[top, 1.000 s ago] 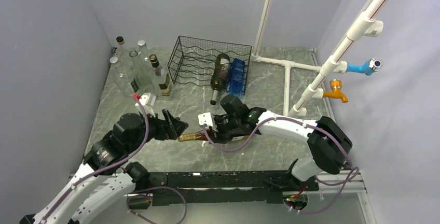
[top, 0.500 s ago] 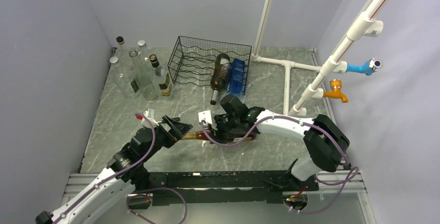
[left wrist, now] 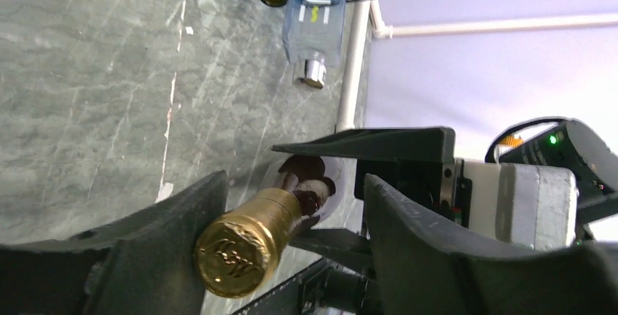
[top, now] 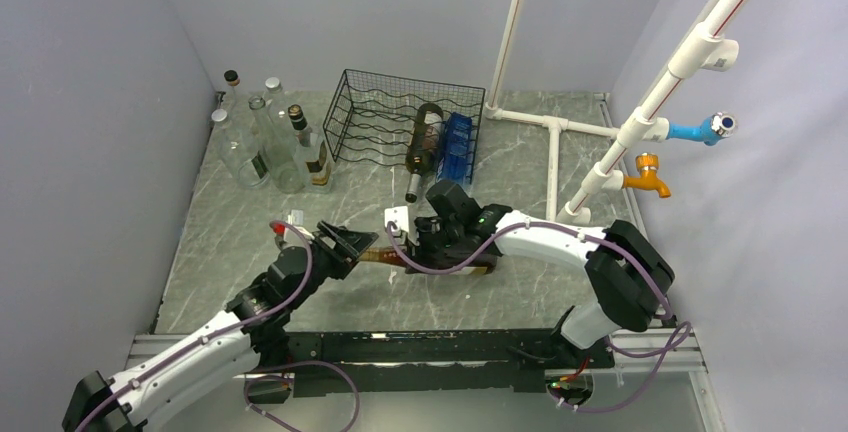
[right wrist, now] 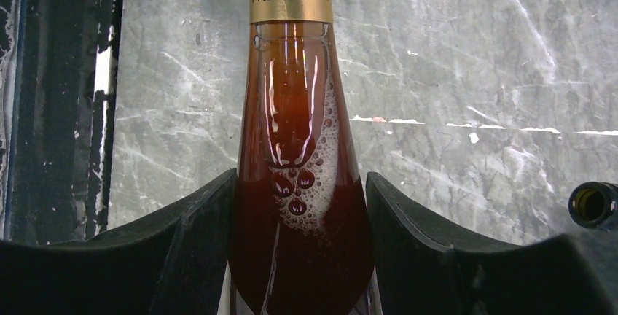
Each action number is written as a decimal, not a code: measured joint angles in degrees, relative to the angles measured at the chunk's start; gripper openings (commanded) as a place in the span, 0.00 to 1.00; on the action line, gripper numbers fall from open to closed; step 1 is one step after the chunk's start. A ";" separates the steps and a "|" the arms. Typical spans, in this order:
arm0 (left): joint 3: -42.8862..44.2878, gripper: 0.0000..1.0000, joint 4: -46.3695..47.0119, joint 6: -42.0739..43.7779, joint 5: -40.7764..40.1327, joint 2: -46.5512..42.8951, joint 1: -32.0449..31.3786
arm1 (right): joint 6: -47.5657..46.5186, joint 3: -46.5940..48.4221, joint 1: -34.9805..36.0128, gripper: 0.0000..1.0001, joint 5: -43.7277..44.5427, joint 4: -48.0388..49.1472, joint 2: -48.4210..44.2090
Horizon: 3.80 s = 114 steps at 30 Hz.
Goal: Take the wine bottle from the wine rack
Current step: Place the wine bottle at the center of the board.
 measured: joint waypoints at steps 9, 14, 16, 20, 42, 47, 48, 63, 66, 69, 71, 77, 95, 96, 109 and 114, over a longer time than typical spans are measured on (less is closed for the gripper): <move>-0.39 0.00 3.67 -2.36 -4.52 3.58 -0.72 | 2.99 0.76 -1.07 0.16 -0.22 0.81 -0.46; 0.48 0.00 3.23 0.09 -5.40 3.06 -0.83 | 3.89 0.83 -1.60 0.70 -1.49 1.11 -0.46; 1.20 0.00 2.38 1.46 -5.84 2.23 -0.87 | 4.42 0.96 -2.01 0.90 -2.78 1.22 -0.57; 4.04 0.00 -2.27 5.97 -6.45 -0.57 -1.40 | 5.68 1.51 -3.28 1.00 -6.71 1.53 -2.56; 35.04 0.00 -30.84 40.72 -16.39 2.25 -1.51 | 4.39 4.07 -13.16 1.00 -22.08 -0.57 -15.15; 40.09 0.00 -35.36 48.06 -17.70 4.11 -1.51 | 4.39 3.93 -13.42 1.00 -22.12 -0.52 -15.15; 41.22 0.00 -36.11 49.64 -17.84 4.74 -1.51 | 4.39 3.85 -13.46 1.00 -22.10 -0.50 -15.15; 50.56 0.00 -39.87 63.71 -14.97 16.00 -0.15 | 4.37 3.74 -13.62 1.00 -22.08 -0.39 -15.15; 52.46 0.00 -41.64 65.02 -13.60 17.81 0.70 | 4.35 3.74 -13.64 1.00 -22.10 -0.42 -15.15; 54.12 0.00 -42.82 66.53 -12.70 19.39 1.86 | 4.22 3.74 -13.64 1.00 -22.10 -0.42 -15.15; 54.95 0.00 -43.45 67.38 -12.20 19.96 2.82 | 4.20 3.74 -13.64 1.00 -22.10 -0.42 -15.15; 56.76 0.00 -43.56 68.78 -10.27 20.90 5.88 | 4.17 3.74 -13.66 1.00 -22.10 -0.42 -15.15; 63.49 0.00 -42.58 70.97 -2.60 27.23 20.09 | 3.96 3.45 -13.88 1.00 -22.08 -0.44 -15.13; 63.58 0.00 -42.25 71.14 -2.19 27.67 21.27 | 3.93 3.43 -13.88 1.00 -22.08 -0.44 -15.13; 63.60 0.00 -37.13 71.21 1.79 31.04 34.69 | 3.72 3.41 -13.94 1.00 -22.08 -0.44 -14.71; 63.58 0.00 -35.08 71.89 1.81 32.39 38.75 | 3.56 3.41 -14.08 1.00 -22.08 -0.44 -14.69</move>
